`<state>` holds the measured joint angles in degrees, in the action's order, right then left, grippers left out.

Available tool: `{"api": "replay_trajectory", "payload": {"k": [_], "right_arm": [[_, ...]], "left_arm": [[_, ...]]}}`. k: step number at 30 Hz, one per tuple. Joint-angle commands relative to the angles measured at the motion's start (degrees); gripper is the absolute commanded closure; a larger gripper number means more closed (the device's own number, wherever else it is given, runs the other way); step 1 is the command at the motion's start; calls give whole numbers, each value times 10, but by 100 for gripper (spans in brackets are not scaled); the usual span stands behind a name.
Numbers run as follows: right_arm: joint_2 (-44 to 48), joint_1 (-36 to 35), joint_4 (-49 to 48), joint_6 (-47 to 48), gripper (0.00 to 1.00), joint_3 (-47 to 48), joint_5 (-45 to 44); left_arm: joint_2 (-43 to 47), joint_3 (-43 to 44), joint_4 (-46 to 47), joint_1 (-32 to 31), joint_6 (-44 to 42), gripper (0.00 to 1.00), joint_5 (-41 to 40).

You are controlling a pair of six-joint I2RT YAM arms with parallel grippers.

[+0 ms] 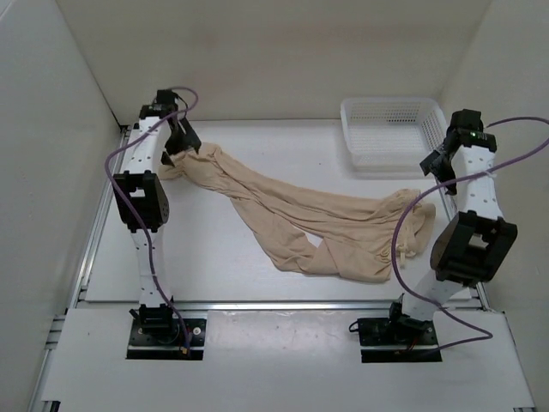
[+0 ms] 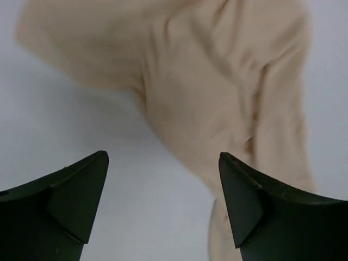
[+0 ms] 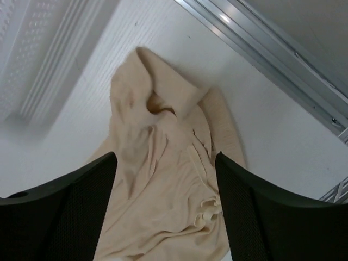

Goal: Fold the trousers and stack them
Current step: Flatten the trousers out

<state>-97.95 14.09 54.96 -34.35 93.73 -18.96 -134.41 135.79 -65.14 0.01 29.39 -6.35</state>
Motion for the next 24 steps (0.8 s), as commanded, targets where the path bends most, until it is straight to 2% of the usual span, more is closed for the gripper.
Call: {"api": "replay_trajectory", "payload": {"k": [1, 2, 4, 5, 6, 8, 9, 10, 12, 18, 19, 20, 22, 23, 24], "right_arm": [[100, -5, -19, 14, 23, -51, 21], [135, -5, -26, 14, 25, -78, 61], [187, -20, -45, 26, 31, -164, 99], [202, -27, -45, 26, 33, -190, 110], [216, -33, -45, 26, 35, -212, 111], [246, -38, -51, 31, 35, -263, 132], [253, -38, -51, 31, 35, -275, 139], [267, -38, -51, 31, 35, -291, 145], [279, -38, -51, 38, 33, -303, 145], [313, -38, -35, 48, 33, -317, 145], [319, -38, -35, 48, 33, -317, 145], [319, -38, -30, 48, 32, -317, 145], [325, -38, -30, 53, 32, -317, 145], [325, -38, -25, 53, 32, -317, 145], [330, -38, -25, 53, 32, -312, 145]], "left_arm": [[194, -103, 45, -22, -3, 8, 15], [210, -165, 45, -39, -10, 19, 15], [237, -219, 45, -58, -17, 51, 20], [245, -275, 50, -83, -23, 67, 27], [245, -303, 50, -98, -23, 70, 27], [251, -364, 67, -146, -17, 69, 20], [242, -376, 67, -161, -6, 54, 20], [225, -385, 67, -173, 5, 45, 20], [206, -401, 90, -207, 15, 33, 41], [113, -382, 101, -254, 48, 29, 21], [104, -377, 101, -259, 53, 35, 21], [90, -369, 101, -259, 59, 49, 14], [85, -358, 101, -259, 59, 69, 7], [85, -358, 101, -259, 59, 82, 2], [93, -358, 90, -259, 59, 90, -3]]}}
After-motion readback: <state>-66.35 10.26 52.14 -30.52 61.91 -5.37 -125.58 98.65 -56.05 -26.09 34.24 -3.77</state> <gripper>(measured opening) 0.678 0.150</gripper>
